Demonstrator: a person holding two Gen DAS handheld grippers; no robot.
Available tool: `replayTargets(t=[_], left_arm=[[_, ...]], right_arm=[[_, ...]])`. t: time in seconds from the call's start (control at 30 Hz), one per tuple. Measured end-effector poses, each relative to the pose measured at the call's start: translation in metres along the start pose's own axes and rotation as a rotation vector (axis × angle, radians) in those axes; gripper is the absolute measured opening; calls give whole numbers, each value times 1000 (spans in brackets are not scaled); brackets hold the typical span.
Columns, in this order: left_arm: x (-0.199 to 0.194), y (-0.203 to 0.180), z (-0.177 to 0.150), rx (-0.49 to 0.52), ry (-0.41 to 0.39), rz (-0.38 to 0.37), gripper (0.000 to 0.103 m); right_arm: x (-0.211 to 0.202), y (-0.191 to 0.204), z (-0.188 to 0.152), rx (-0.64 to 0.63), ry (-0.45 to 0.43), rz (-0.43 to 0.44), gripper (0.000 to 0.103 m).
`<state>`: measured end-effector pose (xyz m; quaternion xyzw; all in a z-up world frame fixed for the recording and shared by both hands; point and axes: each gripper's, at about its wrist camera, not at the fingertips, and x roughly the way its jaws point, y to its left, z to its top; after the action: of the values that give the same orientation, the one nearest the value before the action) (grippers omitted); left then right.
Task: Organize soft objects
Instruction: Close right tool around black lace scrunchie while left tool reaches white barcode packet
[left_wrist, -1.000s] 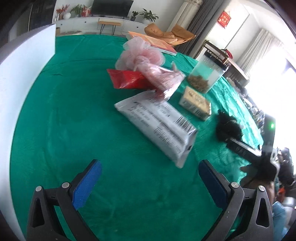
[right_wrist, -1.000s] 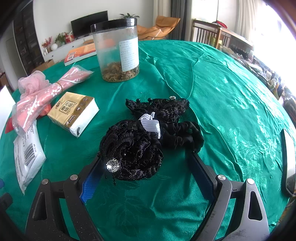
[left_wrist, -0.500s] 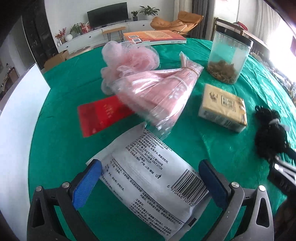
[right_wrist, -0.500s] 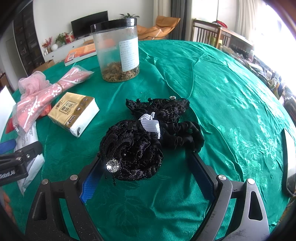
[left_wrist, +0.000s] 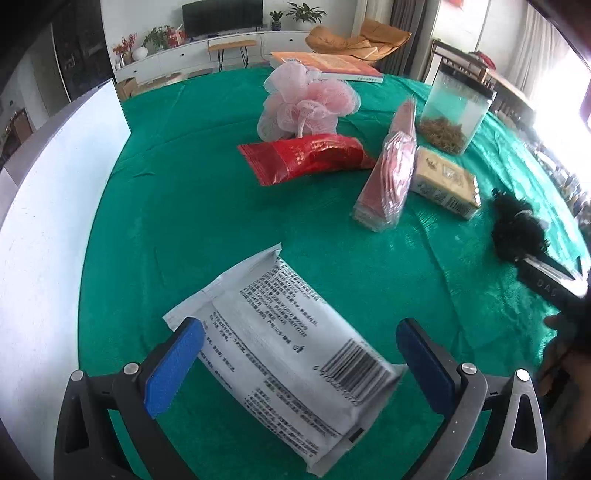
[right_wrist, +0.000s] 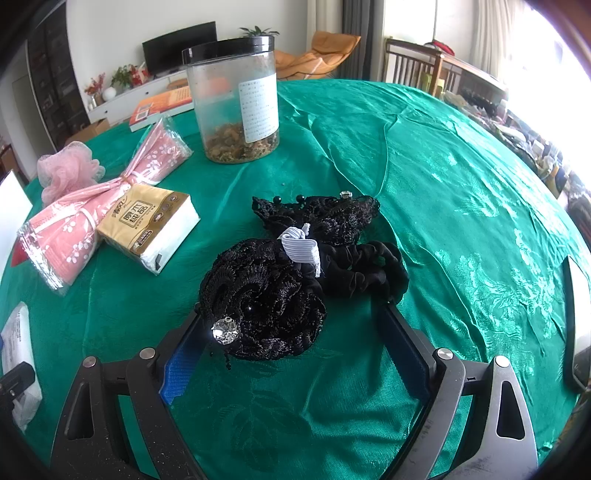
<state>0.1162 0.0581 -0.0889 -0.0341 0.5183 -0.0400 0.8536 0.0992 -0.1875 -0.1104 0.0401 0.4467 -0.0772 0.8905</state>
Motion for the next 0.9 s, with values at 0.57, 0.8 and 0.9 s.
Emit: replayTargets(t=[0.57, 0.8, 0.9], left_arm=[[8, 22, -15, -117, 64, 50, 103], [-3, 34, -31, -97, 69, 47, 103], [6, 17, -28, -31, 77, 106, 103]], right_arm=[[0, 0, 0, 0, 0, 1, 92], [0, 0, 0, 0, 0, 1, 92], [0, 0, 0, 0, 0, 1, 92]])
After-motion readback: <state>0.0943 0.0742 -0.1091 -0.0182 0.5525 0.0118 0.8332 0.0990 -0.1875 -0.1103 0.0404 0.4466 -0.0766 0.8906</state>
